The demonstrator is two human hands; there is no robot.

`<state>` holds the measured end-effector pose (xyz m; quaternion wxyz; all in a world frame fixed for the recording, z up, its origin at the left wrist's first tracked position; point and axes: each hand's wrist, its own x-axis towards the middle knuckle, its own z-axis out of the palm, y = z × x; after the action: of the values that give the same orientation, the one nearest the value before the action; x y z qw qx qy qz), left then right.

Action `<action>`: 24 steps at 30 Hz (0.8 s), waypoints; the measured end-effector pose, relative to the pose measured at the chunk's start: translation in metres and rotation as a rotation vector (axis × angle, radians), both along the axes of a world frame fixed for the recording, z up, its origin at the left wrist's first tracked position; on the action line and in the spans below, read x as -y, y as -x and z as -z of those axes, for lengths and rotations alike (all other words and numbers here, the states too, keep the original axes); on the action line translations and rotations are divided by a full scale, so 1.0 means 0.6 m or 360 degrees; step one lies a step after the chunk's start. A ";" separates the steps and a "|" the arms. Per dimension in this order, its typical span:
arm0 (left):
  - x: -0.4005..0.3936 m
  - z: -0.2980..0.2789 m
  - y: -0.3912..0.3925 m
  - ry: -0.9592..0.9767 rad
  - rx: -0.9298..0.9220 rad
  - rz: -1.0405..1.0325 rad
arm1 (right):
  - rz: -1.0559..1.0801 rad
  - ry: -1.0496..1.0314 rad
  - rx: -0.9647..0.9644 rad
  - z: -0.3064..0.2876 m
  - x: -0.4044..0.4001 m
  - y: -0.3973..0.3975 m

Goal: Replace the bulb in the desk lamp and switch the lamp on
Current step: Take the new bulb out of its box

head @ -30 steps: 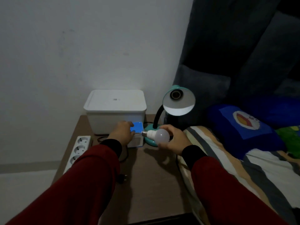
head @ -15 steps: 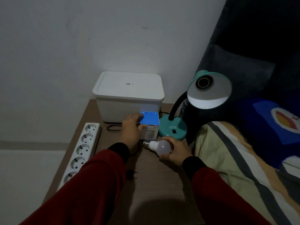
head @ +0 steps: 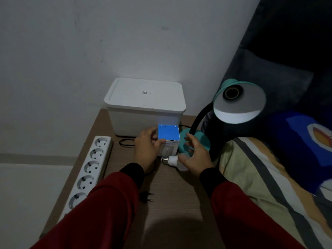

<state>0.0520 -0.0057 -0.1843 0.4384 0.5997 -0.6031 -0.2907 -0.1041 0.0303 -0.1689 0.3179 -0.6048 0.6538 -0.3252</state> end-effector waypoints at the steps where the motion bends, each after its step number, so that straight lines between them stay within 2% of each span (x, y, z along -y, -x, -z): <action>1: 0.001 0.003 0.000 -0.0017 -0.0004 0.0010 | 0.0001 -0.0012 0.0092 -0.002 0.004 -0.007; 6: 0.006 0.012 0.003 -0.0059 -0.0126 -0.0046 | 0.0041 -0.0039 0.0329 0.004 0.017 -0.032; 10: 0.003 0.017 0.006 -0.0049 -0.0097 -0.0007 | 0.0075 -0.0057 0.0433 0.003 0.020 -0.032; 15: 0.001 0.011 0.005 -0.0116 -0.0132 0.0103 | 0.0070 -0.0005 0.0437 -0.003 0.024 -0.028; 20: 0.006 0.000 0.003 -0.0107 0.0073 0.0190 | 0.0049 0.0202 0.0334 -0.016 0.033 -0.037; 24: 0.016 -0.011 -0.004 -0.0078 0.0257 0.0287 | 0.0056 0.0229 0.0343 -0.034 0.060 -0.043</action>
<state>0.0545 -0.0155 -0.1777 0.3457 0.5751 -0.6805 -0.2943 -0.0783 -0.0055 -0.1483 0.3365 -0.5759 0.6013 -0.4399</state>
